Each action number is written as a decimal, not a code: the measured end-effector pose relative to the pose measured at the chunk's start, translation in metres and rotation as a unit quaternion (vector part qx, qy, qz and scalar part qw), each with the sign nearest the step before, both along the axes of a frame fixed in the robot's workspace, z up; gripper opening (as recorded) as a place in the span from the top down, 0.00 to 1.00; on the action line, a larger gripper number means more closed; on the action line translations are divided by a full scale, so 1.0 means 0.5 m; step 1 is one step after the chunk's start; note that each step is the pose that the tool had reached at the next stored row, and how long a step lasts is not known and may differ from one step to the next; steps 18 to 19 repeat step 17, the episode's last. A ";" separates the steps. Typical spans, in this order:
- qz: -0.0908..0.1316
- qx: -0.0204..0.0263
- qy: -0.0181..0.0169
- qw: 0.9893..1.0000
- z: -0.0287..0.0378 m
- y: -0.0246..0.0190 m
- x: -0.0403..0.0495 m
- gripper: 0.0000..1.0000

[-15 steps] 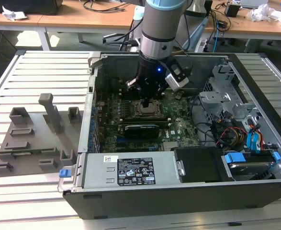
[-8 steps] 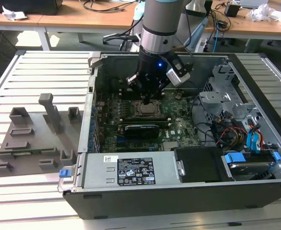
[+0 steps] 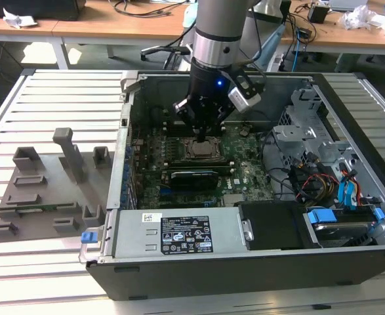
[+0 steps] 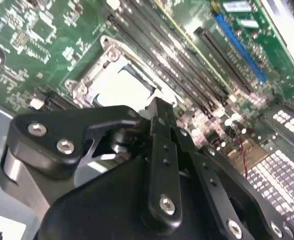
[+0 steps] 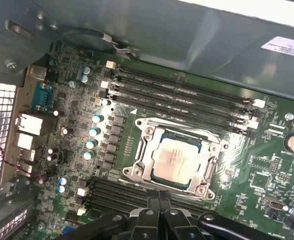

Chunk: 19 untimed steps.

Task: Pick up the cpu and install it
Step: 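Install the second cpu locking lever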

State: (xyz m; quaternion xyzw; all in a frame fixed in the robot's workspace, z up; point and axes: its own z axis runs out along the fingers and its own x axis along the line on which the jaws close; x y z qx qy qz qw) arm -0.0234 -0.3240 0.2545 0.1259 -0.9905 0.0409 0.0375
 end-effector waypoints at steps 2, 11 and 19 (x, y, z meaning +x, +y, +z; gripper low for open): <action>0.000 0.001 0.004 1.000 0.000 0.0011 0.015 0.89; 0.000 -0.001 0.009 1.000 0.003 0.0437 0.051 0.89; 0.000 -0.001 0.009 1.000 0.004 0.0437 0.051 0.89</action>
